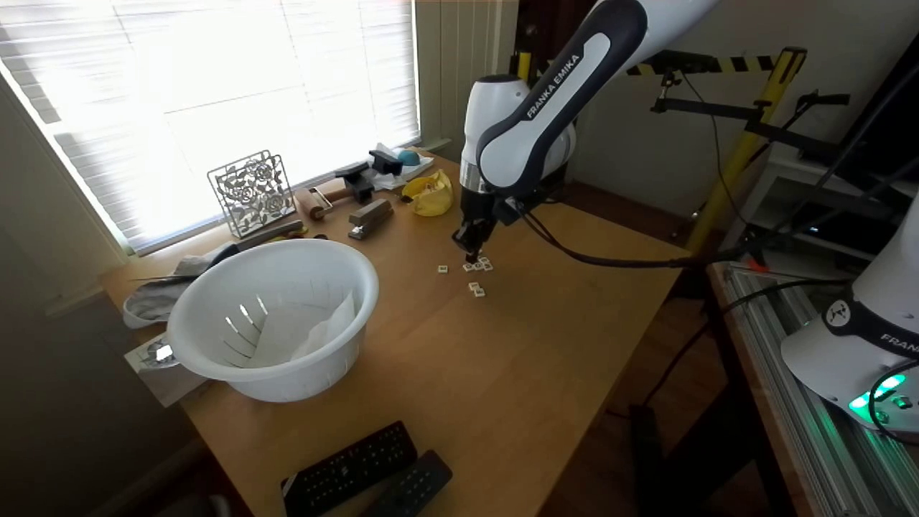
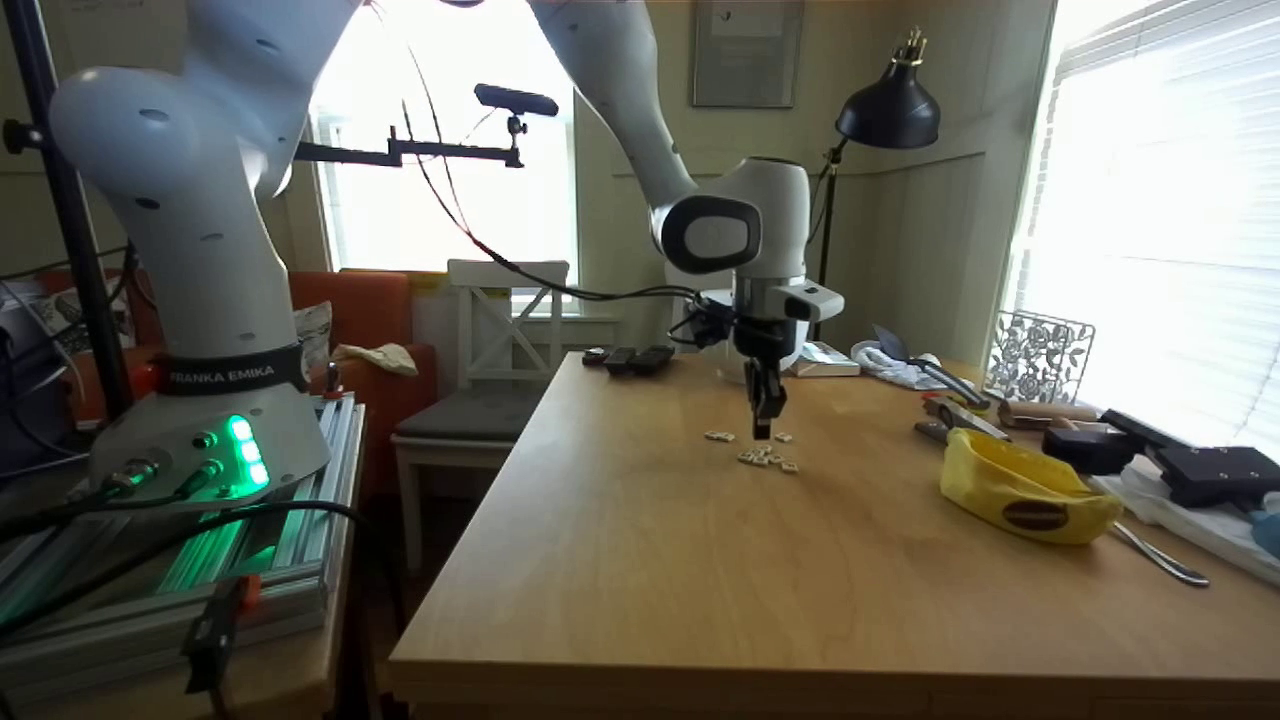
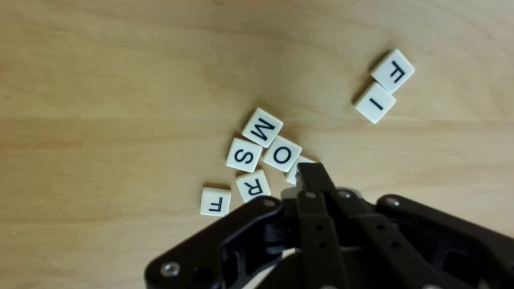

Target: Move the letters to the left

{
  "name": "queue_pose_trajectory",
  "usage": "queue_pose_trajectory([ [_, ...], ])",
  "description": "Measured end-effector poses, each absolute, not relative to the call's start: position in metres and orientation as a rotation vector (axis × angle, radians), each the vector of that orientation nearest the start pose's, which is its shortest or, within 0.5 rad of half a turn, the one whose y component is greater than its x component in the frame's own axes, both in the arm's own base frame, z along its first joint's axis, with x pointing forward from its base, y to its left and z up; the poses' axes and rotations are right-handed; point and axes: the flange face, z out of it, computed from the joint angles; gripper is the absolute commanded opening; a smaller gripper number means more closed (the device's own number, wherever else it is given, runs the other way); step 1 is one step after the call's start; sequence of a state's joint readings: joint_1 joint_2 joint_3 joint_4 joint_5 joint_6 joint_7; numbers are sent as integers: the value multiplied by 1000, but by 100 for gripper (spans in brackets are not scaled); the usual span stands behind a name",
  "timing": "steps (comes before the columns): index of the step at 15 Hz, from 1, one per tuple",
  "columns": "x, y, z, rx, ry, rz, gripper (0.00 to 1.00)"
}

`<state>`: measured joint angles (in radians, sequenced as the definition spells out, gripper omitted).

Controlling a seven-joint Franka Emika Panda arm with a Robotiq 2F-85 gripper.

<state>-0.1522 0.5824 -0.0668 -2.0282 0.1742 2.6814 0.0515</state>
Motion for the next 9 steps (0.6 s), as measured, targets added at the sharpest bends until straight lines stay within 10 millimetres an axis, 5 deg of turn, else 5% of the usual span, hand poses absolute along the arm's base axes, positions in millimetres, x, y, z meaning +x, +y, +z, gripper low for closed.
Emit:
queue_pose_trajectory([
  [9,599,-138,149,-3041,628,-165,0],
])
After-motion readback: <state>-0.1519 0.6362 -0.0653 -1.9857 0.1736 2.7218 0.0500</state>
